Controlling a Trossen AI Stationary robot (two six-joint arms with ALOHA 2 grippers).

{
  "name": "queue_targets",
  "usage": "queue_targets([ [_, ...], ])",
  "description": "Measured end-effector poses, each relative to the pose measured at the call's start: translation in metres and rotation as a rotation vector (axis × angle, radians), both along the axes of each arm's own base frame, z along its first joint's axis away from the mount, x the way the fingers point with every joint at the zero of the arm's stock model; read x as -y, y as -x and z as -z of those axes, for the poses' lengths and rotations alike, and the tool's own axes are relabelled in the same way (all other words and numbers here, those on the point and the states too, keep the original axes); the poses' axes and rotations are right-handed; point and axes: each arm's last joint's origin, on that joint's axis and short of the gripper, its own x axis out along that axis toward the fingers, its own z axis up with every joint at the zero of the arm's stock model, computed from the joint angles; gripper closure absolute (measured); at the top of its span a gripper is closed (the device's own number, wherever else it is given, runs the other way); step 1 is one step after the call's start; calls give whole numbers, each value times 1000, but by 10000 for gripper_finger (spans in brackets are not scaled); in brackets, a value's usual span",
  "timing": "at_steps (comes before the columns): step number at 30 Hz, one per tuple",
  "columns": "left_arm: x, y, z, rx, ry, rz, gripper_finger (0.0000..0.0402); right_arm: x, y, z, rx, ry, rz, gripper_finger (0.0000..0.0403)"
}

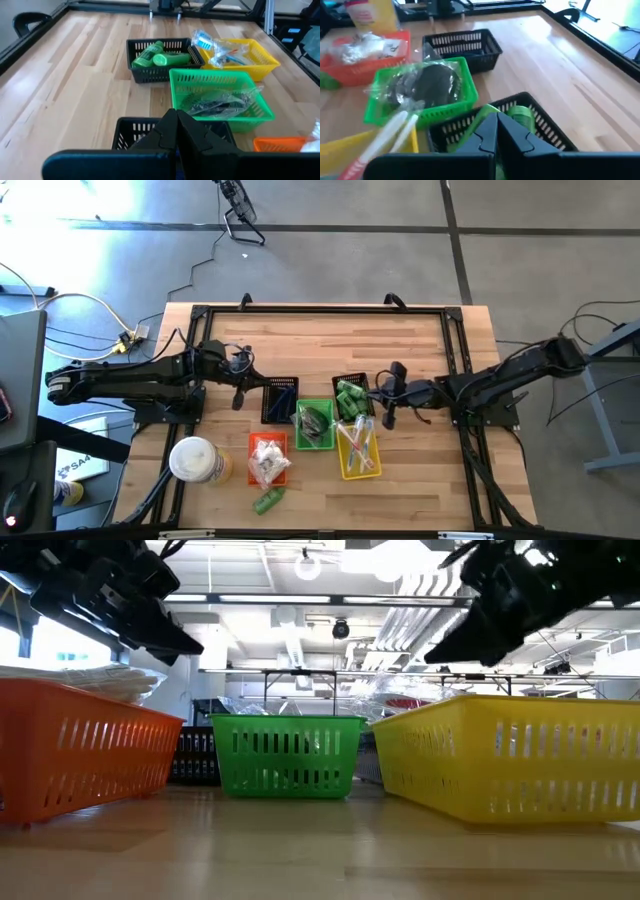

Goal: Pick & Place Travel size toiletries
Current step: Adjust the blue bin on the table

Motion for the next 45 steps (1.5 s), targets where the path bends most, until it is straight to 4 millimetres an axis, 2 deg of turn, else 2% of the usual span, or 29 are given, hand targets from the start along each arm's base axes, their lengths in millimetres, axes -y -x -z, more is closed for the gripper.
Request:
queue_targets([
  [6,0,-1,-2,22,-6,-1,401,12,3,6,25,-7,40,400],
  [16,-1,-2,-6,57,27,-43,401,17,-3,-4,119,-9,-74,400],
  [21,1,-3,-21,48,54,-35,401,17,-3,-4,119,-13,-80,400],
  [27,21,-7,-42,54,34,23,401,16,-3,-5,131,-22,-101,400],
  [37,52,-6,-57,50,69,-7,402,8,-2,-5,131,-23,-137,400],
  [45,77,-19,-68,4,27,-21,401,7,-2,-5,130,-31,-164,400],
])
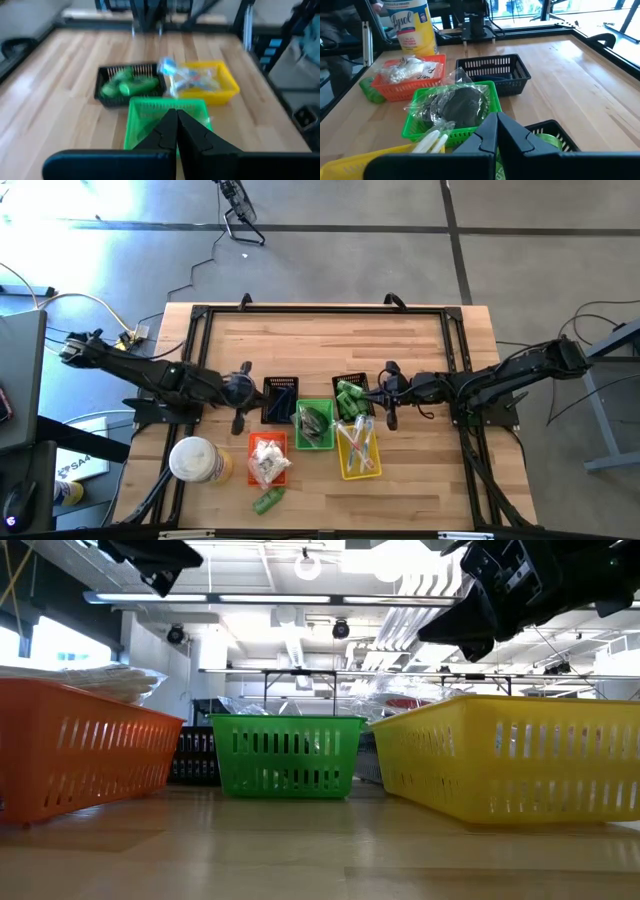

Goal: Pick & Place Travel size toiletries
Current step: Adjust the blue bin on the table

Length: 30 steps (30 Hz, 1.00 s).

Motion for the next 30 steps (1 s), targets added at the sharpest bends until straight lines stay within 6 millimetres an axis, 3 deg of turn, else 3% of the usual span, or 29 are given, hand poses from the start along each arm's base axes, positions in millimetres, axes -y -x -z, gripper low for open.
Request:
queue_targets([
  [11,37,-41,-7,-236,35,21,401,-1,0,0,-3,-5,-44,400],
  [20,80,-66,-16,-446,133,104,401,-2,0,0,-5,-11,-53,400],
  [30,120,-86,13,-613,248,54,401,-3,0,0,-5,-22,-99,400],
])
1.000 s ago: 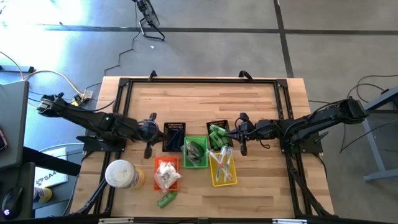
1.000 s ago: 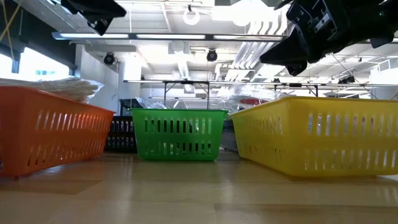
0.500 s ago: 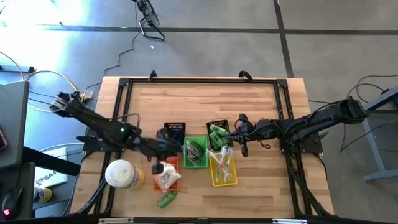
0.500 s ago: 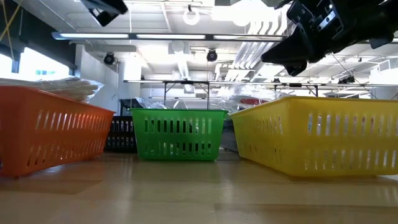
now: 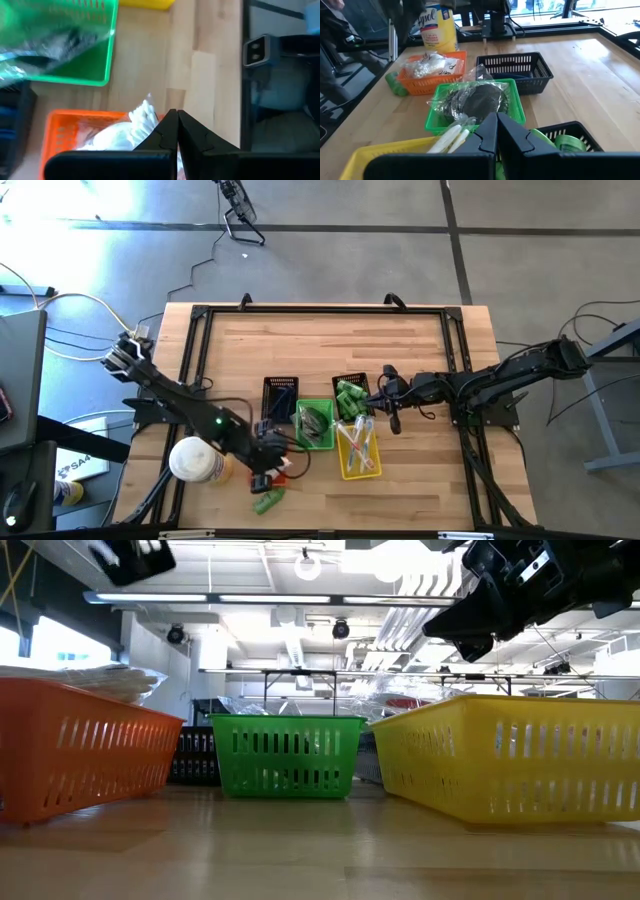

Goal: Pick & Place Travel size toiletries
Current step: Adjust the blue bin on the table

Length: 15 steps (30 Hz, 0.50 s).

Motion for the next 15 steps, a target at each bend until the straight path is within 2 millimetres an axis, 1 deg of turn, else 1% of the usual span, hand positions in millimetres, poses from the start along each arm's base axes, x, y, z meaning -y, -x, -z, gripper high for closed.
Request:
queue_targets([
  [4,9,-6,21,-85,0,-30,401,0,0,0,-1,0,0,400],
  [8,19,-9,35,-161,52,24,401,0,0,0,-2,-2,0,400],
  [12,29,-9,38,-155,86,60,401,0,0,0,-2,-5,-1,400],
  [15,37,-6,38,-154,118,51,401,0,0,0,-1,-5,0,400],
])
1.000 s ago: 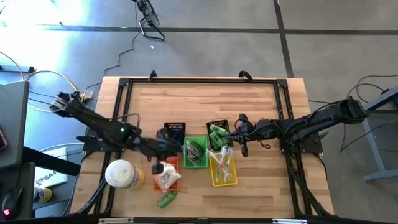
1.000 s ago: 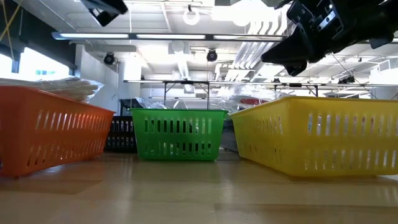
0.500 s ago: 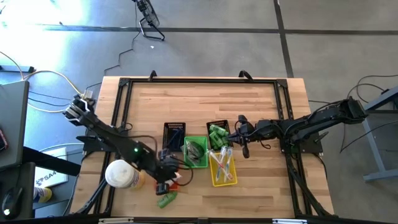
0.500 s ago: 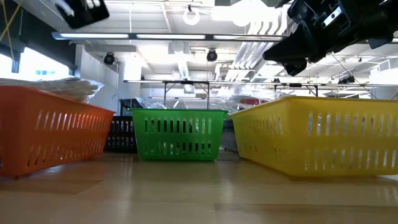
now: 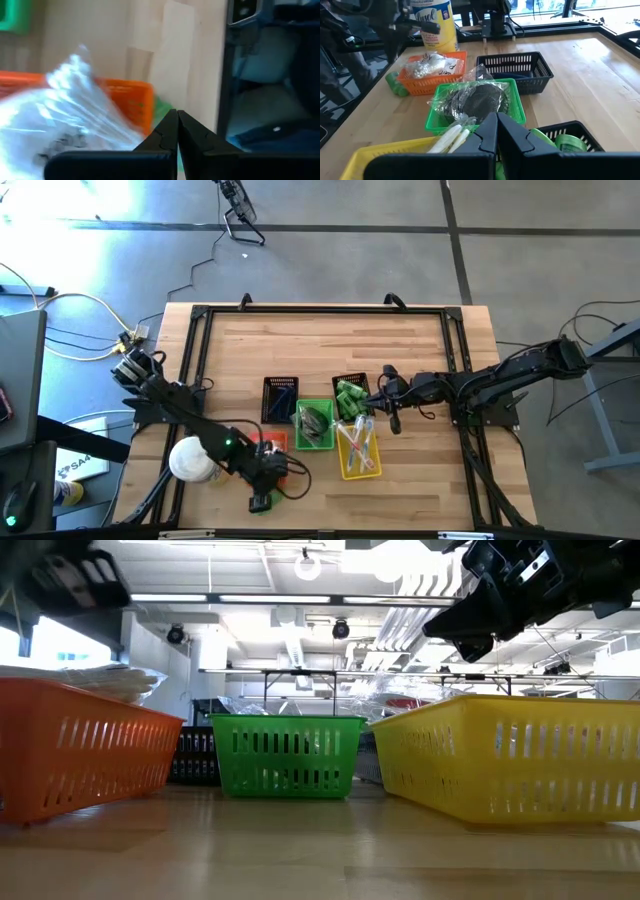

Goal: Pick & Place Travel size toiletries
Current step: Adjust the blue bin on the table

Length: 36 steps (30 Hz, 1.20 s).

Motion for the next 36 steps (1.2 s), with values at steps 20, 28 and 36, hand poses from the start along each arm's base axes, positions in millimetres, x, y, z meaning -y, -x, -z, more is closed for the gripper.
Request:
queue_targets([
  [20,7,15,2,28,-108,-235,401,2,-1,-2,19,16,44,400],
  [28,-20,7,5,43,-349,-181,401,2,1,3,-38,-18,-20,400],
  [36,-39,27,-10,90,-493,-256,401,3,2,6,-71,-35,20,400],
])
